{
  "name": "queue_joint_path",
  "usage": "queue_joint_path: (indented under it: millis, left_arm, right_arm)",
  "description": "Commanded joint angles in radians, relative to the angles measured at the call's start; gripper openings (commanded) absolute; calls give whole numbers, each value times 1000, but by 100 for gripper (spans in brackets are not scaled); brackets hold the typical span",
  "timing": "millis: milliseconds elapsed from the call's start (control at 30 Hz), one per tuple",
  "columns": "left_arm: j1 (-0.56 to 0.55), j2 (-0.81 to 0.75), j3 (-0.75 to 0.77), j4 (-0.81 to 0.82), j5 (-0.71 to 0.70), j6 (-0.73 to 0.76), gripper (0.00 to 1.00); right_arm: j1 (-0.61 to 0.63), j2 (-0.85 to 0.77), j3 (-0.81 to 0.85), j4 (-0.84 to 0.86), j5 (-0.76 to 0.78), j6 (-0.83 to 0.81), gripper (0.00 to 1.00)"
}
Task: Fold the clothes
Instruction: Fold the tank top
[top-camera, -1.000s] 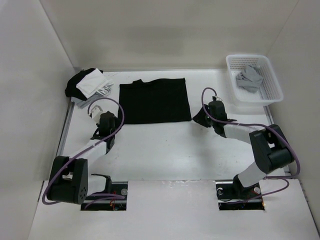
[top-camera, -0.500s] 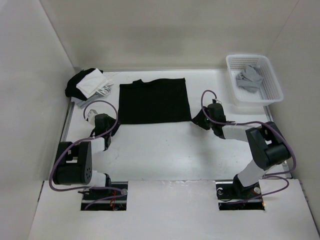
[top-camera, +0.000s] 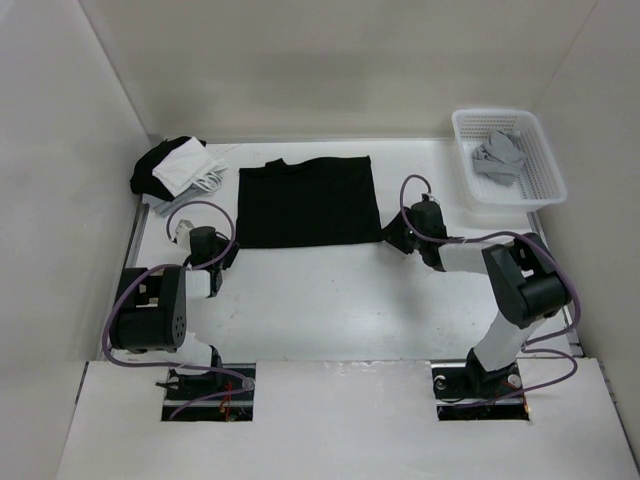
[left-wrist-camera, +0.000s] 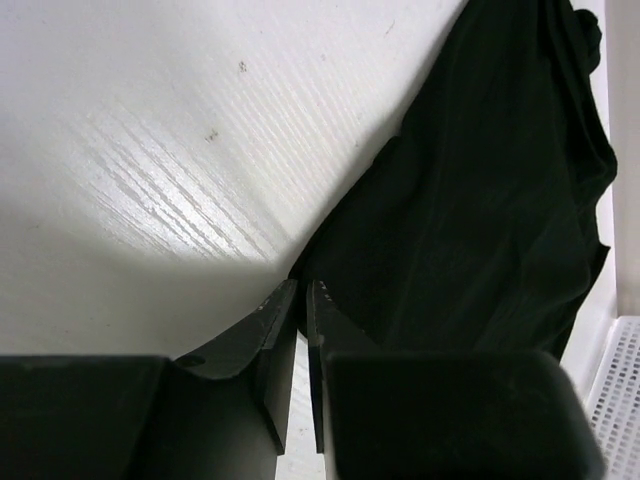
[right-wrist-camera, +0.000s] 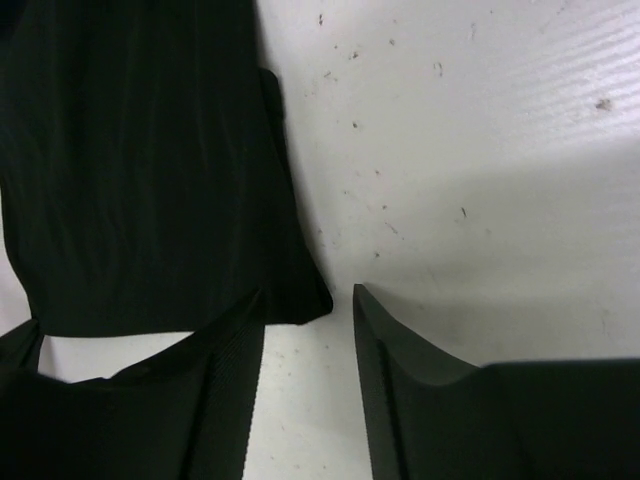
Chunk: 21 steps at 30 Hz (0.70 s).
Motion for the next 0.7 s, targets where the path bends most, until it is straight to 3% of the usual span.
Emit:
queue_joint_path:
  millis: [0,400,533,667]
  left_arm:
    - [6,18,7,61,0,-22,7]
    - [3,6,-15,124,-3,-36,0]
    - [-14,-121,-26,105,3,-28,0]
    - [-45,-366,-24,-28,-3,4,0]
  right_arm:
    - [2,38,34,25,-12,27,43]
    - [-7,79,57,67,-40,44,8]
    - [-2,8,11,125,-25,44,2]
    - [15,-202,-67,82,34,7,1]
